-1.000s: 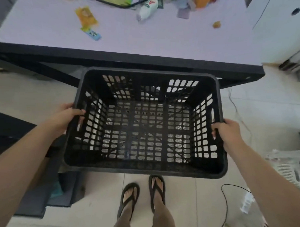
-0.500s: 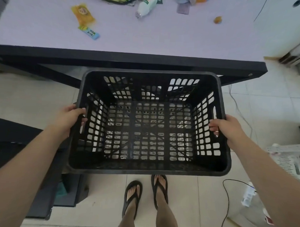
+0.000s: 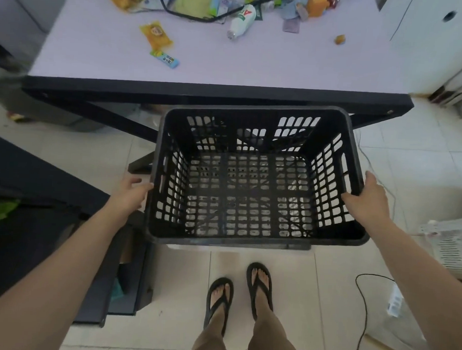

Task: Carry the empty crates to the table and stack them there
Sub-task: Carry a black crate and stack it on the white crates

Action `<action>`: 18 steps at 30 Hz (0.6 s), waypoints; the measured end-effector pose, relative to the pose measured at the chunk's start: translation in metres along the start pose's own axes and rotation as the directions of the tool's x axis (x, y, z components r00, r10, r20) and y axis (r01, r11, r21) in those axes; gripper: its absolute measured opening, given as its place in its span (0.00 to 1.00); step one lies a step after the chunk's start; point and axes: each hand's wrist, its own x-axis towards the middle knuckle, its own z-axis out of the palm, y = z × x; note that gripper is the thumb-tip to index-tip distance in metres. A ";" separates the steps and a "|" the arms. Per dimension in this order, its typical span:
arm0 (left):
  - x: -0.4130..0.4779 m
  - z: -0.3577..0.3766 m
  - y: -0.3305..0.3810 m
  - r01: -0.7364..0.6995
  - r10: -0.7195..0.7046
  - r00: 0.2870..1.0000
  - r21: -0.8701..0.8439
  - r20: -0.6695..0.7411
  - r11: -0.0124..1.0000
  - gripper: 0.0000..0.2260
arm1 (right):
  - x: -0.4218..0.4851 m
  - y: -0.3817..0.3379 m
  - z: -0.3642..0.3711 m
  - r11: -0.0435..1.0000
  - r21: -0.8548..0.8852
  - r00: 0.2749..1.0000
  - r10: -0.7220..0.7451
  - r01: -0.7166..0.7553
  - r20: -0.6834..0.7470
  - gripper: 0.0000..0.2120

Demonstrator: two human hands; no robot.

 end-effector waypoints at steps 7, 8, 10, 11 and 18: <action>-0.040 -0.015 0.006 -0.022 0.022 0.999 0.001 -0.030 1.000 0.20 | -0.022 -0.023 0.010 0.994 -0.101 0.995 -0.022 0.032 0.098 0.35; -0.046 -0.012 0.001 -0.011 0.011 1.000 0.012 -0.002 1.000 0.17 | -0.022 -0.020 0.009 0.995 -0.094 0.993 -0.025 0.036 0.116 0.36; -0.056 0.000 -0.014 0.025 -0.027 0.998 0.043 0.057 0.999 0.13 | -0.023 -0.010 0.010 0.995 -0.077 0.988 -0.048 0.060 0.149 0.38; -0.056 0.008 -0.021 0.025 -0.028 0.999 0.073 0.047 0.997 0.14 | -0.023 -0.006 0.012 0.994 -0.073 0.985 -0.070 0.082 0.155 0.39; -0.026 0.033 -0.055 0.026 0.015 0.991 0.299 -0.134 0.954 0.19 | -0.003 0.002 0.012 0.990 -0.023 0.982 -0.133 0.137 0.134 0.35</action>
